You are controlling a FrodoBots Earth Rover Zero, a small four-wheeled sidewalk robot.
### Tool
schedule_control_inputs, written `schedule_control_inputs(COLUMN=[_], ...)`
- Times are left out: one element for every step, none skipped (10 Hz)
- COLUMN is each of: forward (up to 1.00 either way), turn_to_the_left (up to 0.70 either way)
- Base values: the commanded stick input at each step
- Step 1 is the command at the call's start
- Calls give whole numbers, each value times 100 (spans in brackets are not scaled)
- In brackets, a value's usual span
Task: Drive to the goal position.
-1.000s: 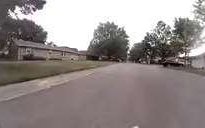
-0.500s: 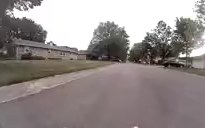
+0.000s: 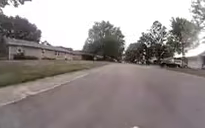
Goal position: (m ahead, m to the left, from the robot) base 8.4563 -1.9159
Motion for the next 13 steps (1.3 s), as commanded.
schedule_control_inputs(forward=[70, 70, 70, 70, 70, 70, 70, 70, 70, 70, 70, 70, 70], turn_to_the_left=[0, 0, 0, 0, 0, 0, 0, 0, 0, 0, 0, 0, 0])
